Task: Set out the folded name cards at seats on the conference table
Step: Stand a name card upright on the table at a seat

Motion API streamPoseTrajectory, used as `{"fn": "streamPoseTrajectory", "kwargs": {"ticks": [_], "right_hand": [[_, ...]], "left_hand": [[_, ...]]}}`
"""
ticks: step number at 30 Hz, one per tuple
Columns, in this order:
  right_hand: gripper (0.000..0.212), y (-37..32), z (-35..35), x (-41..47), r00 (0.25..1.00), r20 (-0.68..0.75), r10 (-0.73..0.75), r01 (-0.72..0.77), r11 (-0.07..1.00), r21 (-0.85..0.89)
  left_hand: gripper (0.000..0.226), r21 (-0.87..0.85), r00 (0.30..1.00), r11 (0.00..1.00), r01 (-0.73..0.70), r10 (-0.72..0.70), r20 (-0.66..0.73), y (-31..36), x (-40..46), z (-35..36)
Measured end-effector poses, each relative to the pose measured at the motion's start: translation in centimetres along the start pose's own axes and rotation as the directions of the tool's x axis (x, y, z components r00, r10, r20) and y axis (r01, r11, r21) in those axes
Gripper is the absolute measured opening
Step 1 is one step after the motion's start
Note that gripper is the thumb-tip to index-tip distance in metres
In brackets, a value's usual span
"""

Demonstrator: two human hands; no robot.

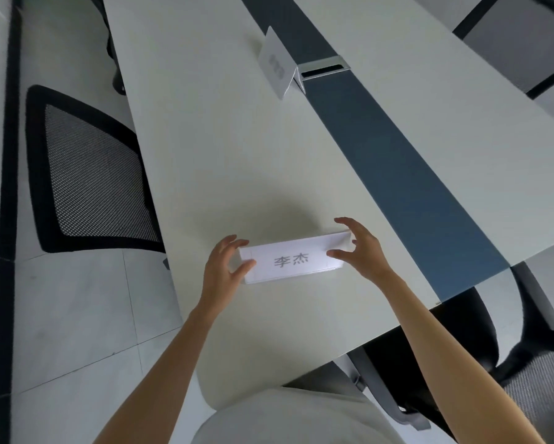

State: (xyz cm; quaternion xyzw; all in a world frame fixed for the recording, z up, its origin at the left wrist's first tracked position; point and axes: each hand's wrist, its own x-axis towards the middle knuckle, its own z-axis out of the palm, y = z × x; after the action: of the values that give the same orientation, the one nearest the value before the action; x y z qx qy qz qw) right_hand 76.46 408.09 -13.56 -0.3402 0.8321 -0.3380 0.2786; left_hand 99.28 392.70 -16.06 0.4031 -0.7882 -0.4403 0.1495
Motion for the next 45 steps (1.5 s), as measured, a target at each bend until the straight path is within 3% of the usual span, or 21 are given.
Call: {"fn": "streamPoseTrajectory", "kwargs": {"ticks": [7,12,15,18,23,29,32,34,37,39,45], "right_hand": [[0.040,0.0,-4.1,0.8,0.998,0.024,-0.059,0.055,0.989,0.138],[0.041,0.3,-12.1,3.3,0.982,-0.098,-0.160,0.179,0.958,0.223],[0.034,2.8,-16.2,6.1,0.980,-0.170,-0.101,0.159,0.916,0.368],[0.026,6.4,-18.0,9.3,0.985,-0.171,0.031,0.049,0.894,0.445],[0.039,12.4,-18.6,14.0,0.957,-0.083,0.279,-0.172,0.771,0.613],[0.035,14.1,-18.5,16.2,0.949,-0.066,0.309,-0.193,0.734,0.651],[0.050,14.7,-18.3,16.2,0.951,-0.061,0.302,-0.190,0.732,0.655],[0.049,14.7,-18.0,15.0,0.921,-0.106,0.376,-0.202,0.691,0.694],[0.043,15.4,-16.4,11.8,0.850,-0.169,0.500,-0.210,0.615,0.760],[0.044,15.8,-14.8,9.8,0.858,-0.137,0.495,-0.241,0.623,0.744],[0.058,16.0,-14.2,11.3,0.892,-0.044,0.449,-0.337,0.727,0.598]], "left_hand": [[0.054,0.002,0.989,0.989,-0.145,0.145,-0.028,4.8,0.6,-2.0],[0.044,-0.056,0.983,0.982,-0.179,0.176,-0.057,12.8,4.5,0.2],[0.047,-0.163,0.991,0.977,-0.135,0.134,-0.016,16.3,8.6,4.8],[0.047,-0.121,0.994,0.986,-0.111,0.113,0.011,18.6,12.2,10.9],[0.033,-0.045,0.997,0.999,0.003,0.000,0.073,19.0,15.8,17.9],[0.038,0.034,0.991,0.995,0.098,-0.101,0.089,17.9,16.4,21.3],[0.044,0.046,0.989,0.992,0.115,-0.119,0.092,18.0,16.4,21.6],[0.053,0.059,0.976,0.984,0.171,-0.177,0.124,17.8,16.3,21.5],[0.049,-0.130,0.926,0.925,0.357,-0.332,0.179,17.6,15.5,20.7],[0.038,-0.282,0.901,0.864,0.417,-0.352,0.254,17.9,14.2,20.2],[0.051,-0.367,0.891,0.830,0.419,-0.299,0.340,18.8,13.1,20.9]]}}
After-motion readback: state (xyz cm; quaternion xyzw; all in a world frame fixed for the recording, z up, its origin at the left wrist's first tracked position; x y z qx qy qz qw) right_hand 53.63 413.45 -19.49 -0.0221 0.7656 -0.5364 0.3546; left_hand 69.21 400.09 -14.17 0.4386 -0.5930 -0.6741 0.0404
